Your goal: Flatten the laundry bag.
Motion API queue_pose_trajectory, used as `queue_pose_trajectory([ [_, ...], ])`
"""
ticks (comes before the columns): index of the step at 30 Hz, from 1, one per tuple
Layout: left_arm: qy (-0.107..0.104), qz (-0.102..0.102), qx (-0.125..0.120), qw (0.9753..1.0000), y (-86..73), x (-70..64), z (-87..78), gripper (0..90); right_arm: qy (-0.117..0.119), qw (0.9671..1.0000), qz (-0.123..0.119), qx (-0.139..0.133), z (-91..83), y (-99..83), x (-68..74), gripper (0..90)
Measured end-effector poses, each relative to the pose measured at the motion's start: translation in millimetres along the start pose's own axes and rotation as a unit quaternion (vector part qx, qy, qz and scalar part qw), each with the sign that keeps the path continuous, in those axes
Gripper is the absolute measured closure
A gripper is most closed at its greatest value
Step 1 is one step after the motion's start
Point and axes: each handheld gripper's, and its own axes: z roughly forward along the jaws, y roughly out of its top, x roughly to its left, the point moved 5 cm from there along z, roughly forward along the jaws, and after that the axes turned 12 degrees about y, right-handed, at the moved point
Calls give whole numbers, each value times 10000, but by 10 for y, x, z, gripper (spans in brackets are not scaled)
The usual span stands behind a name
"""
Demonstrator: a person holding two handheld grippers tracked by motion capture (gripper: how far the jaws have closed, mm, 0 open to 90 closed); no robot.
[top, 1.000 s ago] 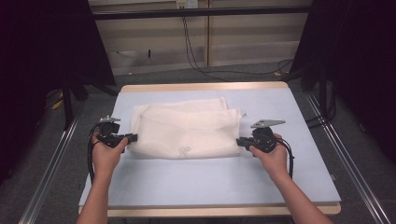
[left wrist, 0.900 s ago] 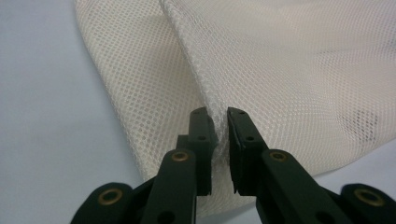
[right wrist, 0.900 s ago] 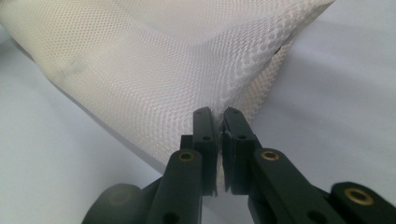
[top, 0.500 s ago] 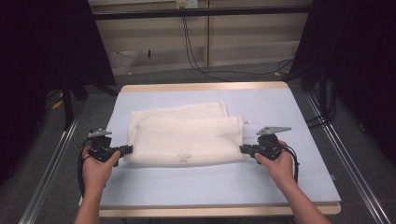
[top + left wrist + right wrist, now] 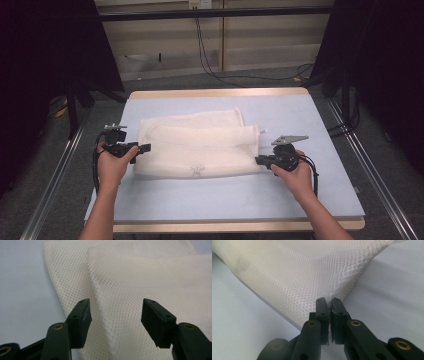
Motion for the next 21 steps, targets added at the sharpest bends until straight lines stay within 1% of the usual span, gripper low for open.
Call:
queue_pose_trajectory([
  [1,43,-61,32,10000,15,-4,39,401,-1,10000,-10,8,2,0,2,860],
  [2,117,-22,62,9999,26,4,73,395,-7,10000,-24,14,3,1,0,859],
  [3,158,67,122,9998,31,16,104,385,-6,10000,-31,10,3,2,-1,859],
  [5,41,-15,214,9998,32,15,161,419,5,10000,-42,12,5,3,-5,858],
  [6,41,-15,214,9998,32,15,161,444,11,10000,-35,5,5,3,-6,858],
  [7,55,-77,182,9998,37,8,181,514,11,10000,-24,3,5,2,-8,858],
  [8,-9,-62,235,9997,35,7,186,566,7,10000,-29,-6,5,2,-11,858],
  [9,-9,-62,235,9997,35,7,186,602,7,10000,-29,-6,5,2,-11,858],
  [10,18,10,193,9998,38,1,179,602,7,10000,-36,-15,5,2,-11,858],
  [11,-70,-9,158,9999,39,-18,149,719,4,10000,-35,-18,4,2,-10,858],
  [12,-79,94,115,9999,42,6,120,775,12,10000,-32,-24,3,2,-7,858],
  [13,-106,68,86,9999,45,4,95,810,9,10000,-29,-31,3,3,-6,858],
  [15,-138,-2,26,9999,45,-2,39,824,4,10000,-27,-71,1,5,-5,857],
  [17,-233,-14,-21,9997,38,-2,-31,830,-8,10000,-4,-87,-1,4,-3,857],
  [18,-243,-41,-79,9997,35,-4,-63,830,1,10000,-5,-95,-5,6,-2,857],
  [19,-243,-41,-79,9997,35,-4,-63,831,-4,9999,-3,-112,-10,9,0,857],
  [20,-357,-104,-170,9992,18,-5,-134,832,8,9999,-5,-140,-17,13,6,858],
  [21,-381,-90,-198,9990,6,-1,-167,832,1,9999,-6,-159,-24,17,11,857],
])
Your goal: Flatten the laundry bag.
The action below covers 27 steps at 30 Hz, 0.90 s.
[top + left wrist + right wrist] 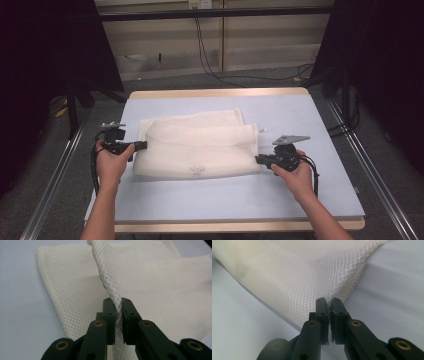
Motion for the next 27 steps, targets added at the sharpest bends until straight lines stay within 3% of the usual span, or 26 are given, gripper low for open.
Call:
queue_pose_trajectory([
  [9,-224,54,-57,9997,-201,6,-227,832,110,9999,30,-82,-90,-22,62,856],
  [17,-175,-5,309,9994,-530,30,-174,832,113,9997,92,191,-42,-147,50,852],
  [20,-151,-9,355,9993,-568,39,-144,831,79,9996,104,254,-32,-137,55,849],
  [24,49,90,420,9991,-573,36,-112,807,-36,9995,97,299,-13,-123,43,803],
  [26,173,142,383,9990,-566,44,-109,698,-95,9995,69,289,-2,-121,38,768],
  [27,443,168,384,9981,-564,75,-101,621,-125,9995,73,287,-1,-121,34,730],
])
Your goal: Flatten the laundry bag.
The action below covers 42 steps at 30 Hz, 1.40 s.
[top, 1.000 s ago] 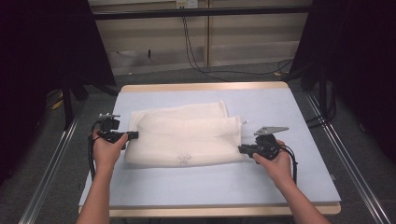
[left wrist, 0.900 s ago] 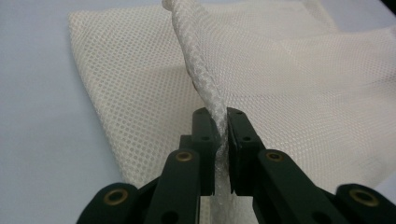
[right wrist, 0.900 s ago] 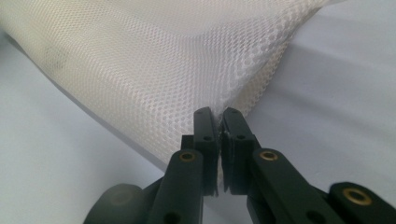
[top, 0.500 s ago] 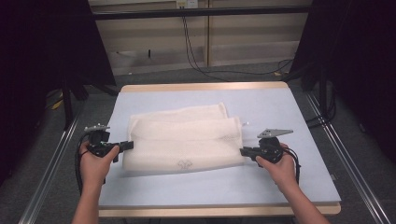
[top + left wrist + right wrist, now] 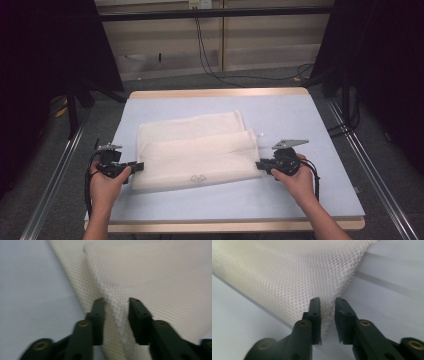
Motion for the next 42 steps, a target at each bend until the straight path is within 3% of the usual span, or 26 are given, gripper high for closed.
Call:
queue_pose_trajectory([
  [4,84,-150,33,9998,-19,37,35,450,-110,9999,31,-34,-6,-3,-33,605],
  [6,34,-228,121,9997,-39,33,66,469,-103,9999,42,-4,-5,-12,-41,582],
  [9,110,-272,213,9993,-56,36,101,378,-52,9999,90,9,10,-17,-37,543],
  [12,-49,-288,380,9989,-99,6,160,387,-21,9999,115,119,39,-32,-20,515],
  [13,-143,-380,357,9985,-107,-19,179,400,55,9999,101,112,55,-35,-11,508],
  [15,-120,-296,402,9987,-118,-13,192,423,95,9998,83,157,79,-46,4,513],
  [17,-192,-455,362,9981,-103,-47,200,523,233,9995,81,195,95,-58,21,683],
  [19,-184,-337,434,9983,-110,-48,202,556,300,9992,131,210,100,-59,44,697],
  [20,-290,-317,425,9982,-90,-81,206,603,335,9990,139,255,101,-58,65,826],
  [21,-290,-317,425,9982,-90,-81,206,700,335,9990,139,255,101,-58,65,826],
  [25,-300,-226,390,9985,-23,-144,243,802,297,9991,183,226,88,-42,66,849],
  [27,-309,-247,370,9985,-2,-158,259,810,195,9995,163,211,75,-40,48,850],
  [28,-313,-411,259,9983,47,-204,310,814,165,9996,141,206,63,-39,35,851],
  [30,-332,-264,292,9987,96,-221,354,816,123,9997,150,174,33,-34,-1,851],
  [31,-337,-386,210,9985,136,-257,386,817,85,9997,168,154,17,-32,-23,851],
  [37,-382,-211,167,9989,352,-376,559,817,-108,9997,200,93,-71,-18,-188,849],
  [42,-401,-251,155,9988,495,-425,689,816,-233,9993,298,16,-99,-1,-323,849],
])
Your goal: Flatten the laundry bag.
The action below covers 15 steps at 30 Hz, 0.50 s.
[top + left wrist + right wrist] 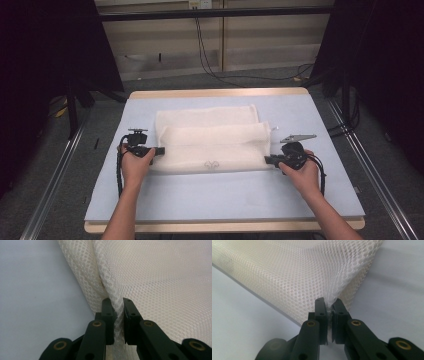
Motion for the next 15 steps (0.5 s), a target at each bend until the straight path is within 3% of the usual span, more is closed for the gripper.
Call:
queue_pose_trajectory([
  [3,5,-62,-53,10000,47,-19,42,816,-73,10000,-18,-27,-4,24,-28,847],
  [8,75,136,-128,9998,196,-56,103,816,-375,9993,-16,-57,7,115,-108,847],
  [15,172,260,-126,9994,277,-60,115,799,-449,9989,23,-118,25,143,-122,833],
])
